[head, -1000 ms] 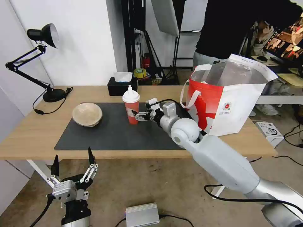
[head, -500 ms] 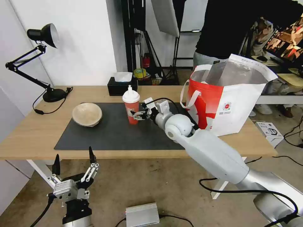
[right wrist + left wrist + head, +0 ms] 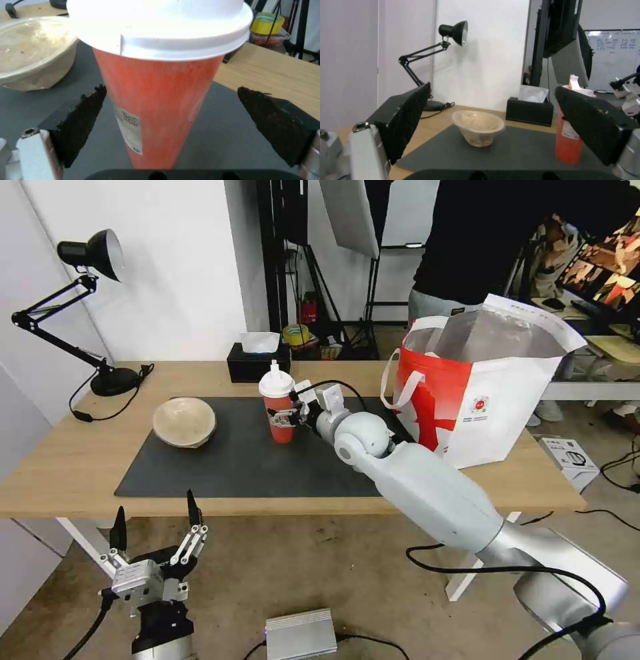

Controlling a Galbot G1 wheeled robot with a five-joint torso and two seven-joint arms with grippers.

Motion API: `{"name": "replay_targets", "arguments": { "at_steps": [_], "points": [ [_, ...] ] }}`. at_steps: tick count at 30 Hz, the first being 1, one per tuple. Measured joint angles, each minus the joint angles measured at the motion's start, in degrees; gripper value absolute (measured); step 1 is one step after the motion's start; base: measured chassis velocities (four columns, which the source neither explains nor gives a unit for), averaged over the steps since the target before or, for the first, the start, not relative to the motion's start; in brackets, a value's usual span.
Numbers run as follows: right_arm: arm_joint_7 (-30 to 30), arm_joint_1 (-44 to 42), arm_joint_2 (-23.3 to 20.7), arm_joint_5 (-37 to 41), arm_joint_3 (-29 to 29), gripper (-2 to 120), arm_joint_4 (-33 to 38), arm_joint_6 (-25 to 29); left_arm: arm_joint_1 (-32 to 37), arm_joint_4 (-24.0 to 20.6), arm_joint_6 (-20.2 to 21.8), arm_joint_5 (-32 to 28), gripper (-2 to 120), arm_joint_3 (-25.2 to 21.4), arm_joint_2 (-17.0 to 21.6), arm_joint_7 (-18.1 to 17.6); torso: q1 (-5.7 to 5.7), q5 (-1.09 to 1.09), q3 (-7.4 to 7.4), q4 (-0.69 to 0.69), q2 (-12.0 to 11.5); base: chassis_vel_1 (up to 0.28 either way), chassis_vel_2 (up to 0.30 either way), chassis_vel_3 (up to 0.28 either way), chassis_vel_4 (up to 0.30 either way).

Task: Pick up the trash from the table and place it into the takeout bag.

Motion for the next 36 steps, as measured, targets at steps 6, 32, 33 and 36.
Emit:
{"name": "replay_targets", "arguments": {
  "at_steps": [6,32,33,36],
  "points": [
    [-0.2,0.0,0.6,0.0,-0.3,100,-0.6,0.0,-0.1,0.2,-0.1,0.0,100,0.1,0.0,0.0,0.00,0.00,0.00,0.00,0.0,0.000,0.000,0.000,0.000],
    [-2.1,0.2,5.4,-1.4,1.3,100,-8.5,0.7,-0.9,0.6,-0.1,-1.3,100,-0.6,0.1,-1.0,0.00,0.00,0.00,0.00,0.0,0.000,0.000,0.000,0.000],
    [-2.1,0.2,5.4,-1.4,1.3,100,-8.5,0.7,-0.9,0.6,-0.1,-1.3,100,-0.6,0.1,-1.0,0.00,0.00,0.00,0.00,0.0,0.000,0.000,0.000,0.000],
    [-2.4,0.2,5.9,-1.4,1.3,97,-9.1,0.7,-0.9,0.6,-0.1,-1.3,100,-0.5,0.1,-0.9,0.00,0.00,0.00,0.00,0.0,0.000,0.000,0.000,0.000]
  ]
}}
